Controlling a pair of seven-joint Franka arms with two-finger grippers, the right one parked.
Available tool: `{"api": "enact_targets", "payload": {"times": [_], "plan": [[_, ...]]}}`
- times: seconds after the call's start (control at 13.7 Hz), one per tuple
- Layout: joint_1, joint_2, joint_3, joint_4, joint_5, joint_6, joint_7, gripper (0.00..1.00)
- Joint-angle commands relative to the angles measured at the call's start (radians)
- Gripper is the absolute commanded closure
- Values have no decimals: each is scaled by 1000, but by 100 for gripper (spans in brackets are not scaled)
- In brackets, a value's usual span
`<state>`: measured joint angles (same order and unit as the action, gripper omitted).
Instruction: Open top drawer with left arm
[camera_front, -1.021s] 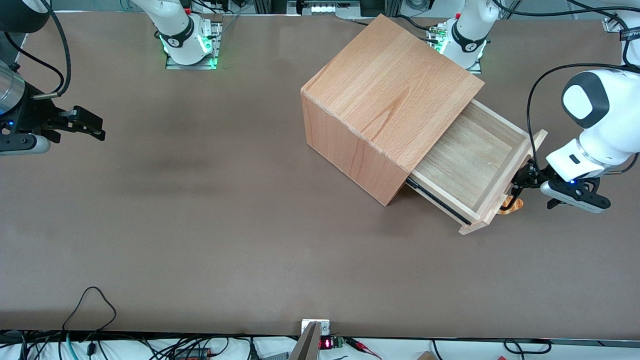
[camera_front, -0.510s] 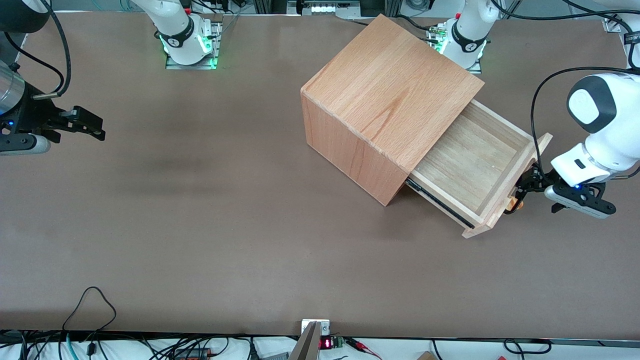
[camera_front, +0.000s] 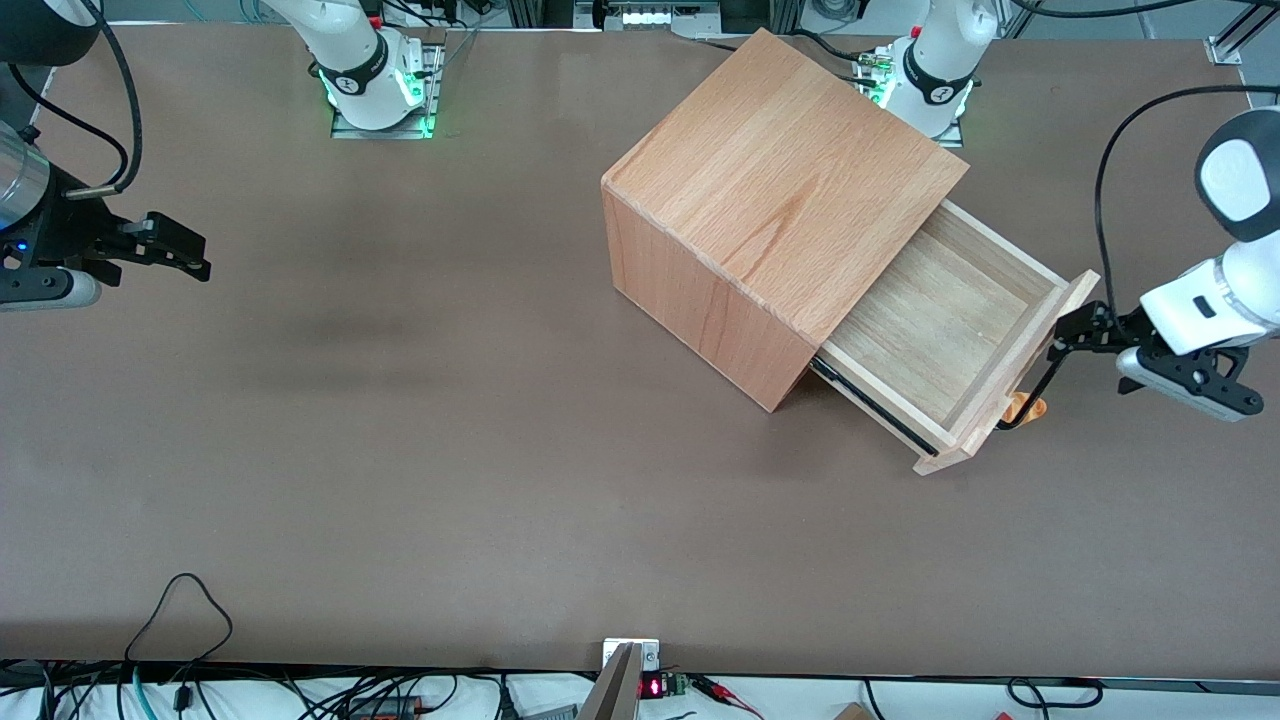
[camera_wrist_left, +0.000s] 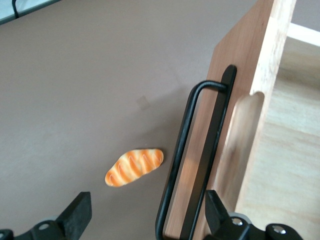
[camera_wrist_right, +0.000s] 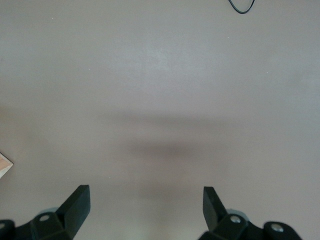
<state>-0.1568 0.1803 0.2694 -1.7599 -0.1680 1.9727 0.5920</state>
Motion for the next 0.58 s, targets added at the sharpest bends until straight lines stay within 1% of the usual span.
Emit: {"api": "enact_targets", "payload": {"times": [0.0, 0.15, 0.29, 0.51], "plan": [[-6, -60, -1, 13, 83, -83, -91, 0], [-10, -97, -4, 43, 117, -148, -177, 0], [-12, -114, -4, 86, 122, -240, -253, 0], [-13, -134, -12, 131, 169, -336, -365, 0]]}}
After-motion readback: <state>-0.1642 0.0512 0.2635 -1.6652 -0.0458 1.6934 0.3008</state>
